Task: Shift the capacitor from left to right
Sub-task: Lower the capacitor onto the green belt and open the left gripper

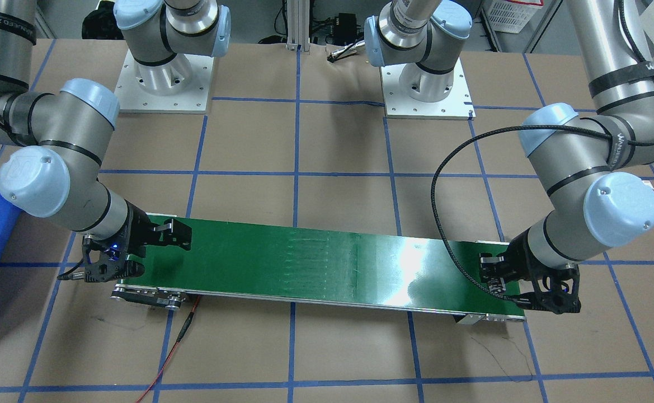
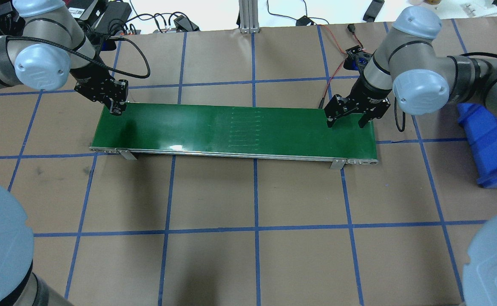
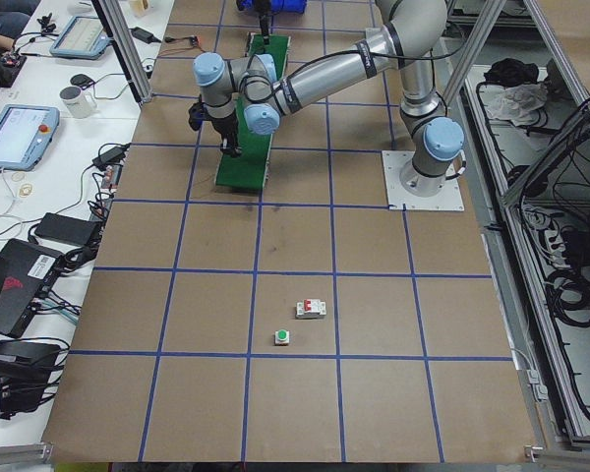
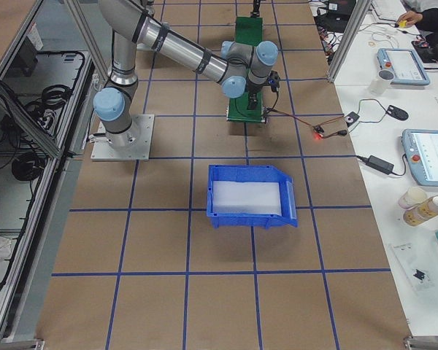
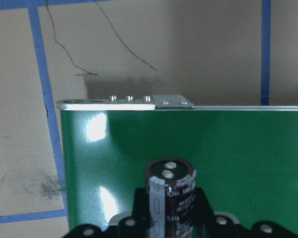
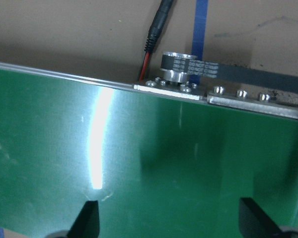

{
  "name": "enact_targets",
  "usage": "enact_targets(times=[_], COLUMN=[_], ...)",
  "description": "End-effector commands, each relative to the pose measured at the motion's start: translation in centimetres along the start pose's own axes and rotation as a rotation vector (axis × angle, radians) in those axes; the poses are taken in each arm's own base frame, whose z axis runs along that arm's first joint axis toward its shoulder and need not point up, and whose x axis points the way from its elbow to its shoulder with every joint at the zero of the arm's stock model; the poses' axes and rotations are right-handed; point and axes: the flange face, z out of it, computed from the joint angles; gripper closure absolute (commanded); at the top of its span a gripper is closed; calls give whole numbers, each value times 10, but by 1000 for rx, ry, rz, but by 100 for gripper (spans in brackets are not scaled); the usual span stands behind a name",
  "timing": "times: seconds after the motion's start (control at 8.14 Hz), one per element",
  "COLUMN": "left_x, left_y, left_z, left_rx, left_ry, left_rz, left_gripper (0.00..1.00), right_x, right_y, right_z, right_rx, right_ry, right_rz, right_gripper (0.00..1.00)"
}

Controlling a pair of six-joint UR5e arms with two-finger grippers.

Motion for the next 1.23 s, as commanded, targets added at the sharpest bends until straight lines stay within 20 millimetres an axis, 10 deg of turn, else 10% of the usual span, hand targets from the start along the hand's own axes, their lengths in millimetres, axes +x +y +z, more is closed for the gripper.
enact_targets(times=[0.0, 0.61, 1.11], left_x=[3, 4, 5], left_y=[6, 14, 16], left_z=[15, 29, 44], left_rx=[-29, -67, -83], left_ry=[23, 35, 42], left_rz=[-23, -24, -34], left_gripper=[100, 100, 45], right_x=[0, 3, 4], right_y=[0, -9, -9], right_z=[0, 9, 13], right_rx=[0, 26, 16], right_ry=[2, -4, -5], right_rz=[-1, -6, -6], right_gripper=[0, 0, 0])
